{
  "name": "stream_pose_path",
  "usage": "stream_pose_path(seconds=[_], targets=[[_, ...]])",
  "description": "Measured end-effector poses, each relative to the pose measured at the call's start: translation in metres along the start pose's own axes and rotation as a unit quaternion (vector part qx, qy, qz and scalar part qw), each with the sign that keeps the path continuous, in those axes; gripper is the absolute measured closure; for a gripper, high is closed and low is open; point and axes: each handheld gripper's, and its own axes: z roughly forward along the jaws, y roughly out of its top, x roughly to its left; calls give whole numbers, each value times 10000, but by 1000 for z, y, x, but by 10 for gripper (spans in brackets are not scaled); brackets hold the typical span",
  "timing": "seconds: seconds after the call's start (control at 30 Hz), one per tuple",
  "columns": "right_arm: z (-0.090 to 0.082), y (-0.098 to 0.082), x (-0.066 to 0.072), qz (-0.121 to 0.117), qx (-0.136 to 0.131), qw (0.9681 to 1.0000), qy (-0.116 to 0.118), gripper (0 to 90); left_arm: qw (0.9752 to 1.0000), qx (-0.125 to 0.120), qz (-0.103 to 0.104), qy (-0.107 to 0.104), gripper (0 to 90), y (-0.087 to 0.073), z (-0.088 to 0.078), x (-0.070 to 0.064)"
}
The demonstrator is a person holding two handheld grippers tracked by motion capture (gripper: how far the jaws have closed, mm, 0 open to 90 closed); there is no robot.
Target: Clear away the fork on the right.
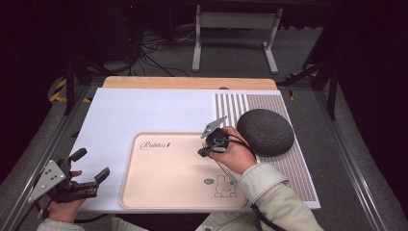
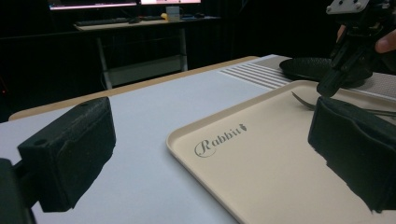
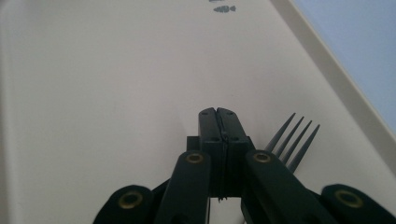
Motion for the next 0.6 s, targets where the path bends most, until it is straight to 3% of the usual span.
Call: stream_pose_path(seconds=[0.37,0.6], targets=[[19,-5,-7,-2,455,9989,-60,900,10000,-3,1,5,16,0,0,0],[23,-8,-10,8,526,9985,-142,900,10000,0,6,5,16,0,0,0]])
